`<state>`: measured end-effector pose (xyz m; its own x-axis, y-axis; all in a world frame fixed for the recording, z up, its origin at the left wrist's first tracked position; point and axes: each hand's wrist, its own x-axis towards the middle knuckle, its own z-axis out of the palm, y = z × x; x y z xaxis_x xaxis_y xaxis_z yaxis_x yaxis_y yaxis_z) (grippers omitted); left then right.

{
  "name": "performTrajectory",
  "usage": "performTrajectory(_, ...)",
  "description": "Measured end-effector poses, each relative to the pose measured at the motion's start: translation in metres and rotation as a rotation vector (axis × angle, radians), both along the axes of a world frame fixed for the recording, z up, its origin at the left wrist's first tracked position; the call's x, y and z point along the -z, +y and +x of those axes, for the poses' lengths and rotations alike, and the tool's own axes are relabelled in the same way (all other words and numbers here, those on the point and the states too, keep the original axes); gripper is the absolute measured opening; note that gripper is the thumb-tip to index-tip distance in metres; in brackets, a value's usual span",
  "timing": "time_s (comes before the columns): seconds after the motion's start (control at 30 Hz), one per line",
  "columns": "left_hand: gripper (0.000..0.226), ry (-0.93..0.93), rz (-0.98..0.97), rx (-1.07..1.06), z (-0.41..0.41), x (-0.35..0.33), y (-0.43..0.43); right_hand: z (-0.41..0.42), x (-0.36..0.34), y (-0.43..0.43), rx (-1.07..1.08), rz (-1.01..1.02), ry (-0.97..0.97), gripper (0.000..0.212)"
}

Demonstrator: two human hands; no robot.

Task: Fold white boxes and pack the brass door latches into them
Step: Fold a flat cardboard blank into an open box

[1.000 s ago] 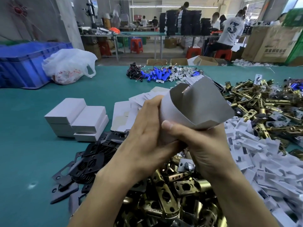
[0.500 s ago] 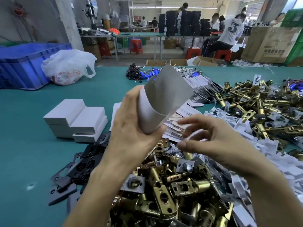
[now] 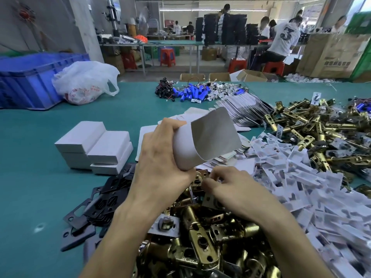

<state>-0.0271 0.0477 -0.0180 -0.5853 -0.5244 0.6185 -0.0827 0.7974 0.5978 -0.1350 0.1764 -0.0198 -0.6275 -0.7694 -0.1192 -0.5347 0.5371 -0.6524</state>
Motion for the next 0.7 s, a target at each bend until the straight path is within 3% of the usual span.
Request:
performTrajectory(0.27, 0.088, -0.028, 0.032, -0.069, 0.002, 0.001, -0.003, -0.02, -0.015, 0.027, -0.117, -0.094, -0.379, 0.027)
performTrajectory(0.4, 0.082, -0.099, 0.02, -0.179, 0.004, 0.005, -0.009, -0.036, -0.03, 0.048, -0.106, -0.215, -0.546, 0.049)
performTrajectory(0.57, 0.078, -0.211, 0.004, -0.159, 0.003, 0.006, -0.009, -0.038, -0.042, 0.052, 0.029, -0.638, -0.725, 0.085)
performTrajectory(0.63, 0.079, -0.229, 0.018, -0.095, 0.002, 0.005, -0.007, -0.03, -0.045, 0.047, 0.027, -0.748, -0.698, 0.097)
performTrajectory(0.7, 0.079, -0.236, 0.034, -0.072, 0.002, 0.004, -0.006, -0.022, -0.046, 0.041, 0.055, -0.82, -0.568, 0.095)
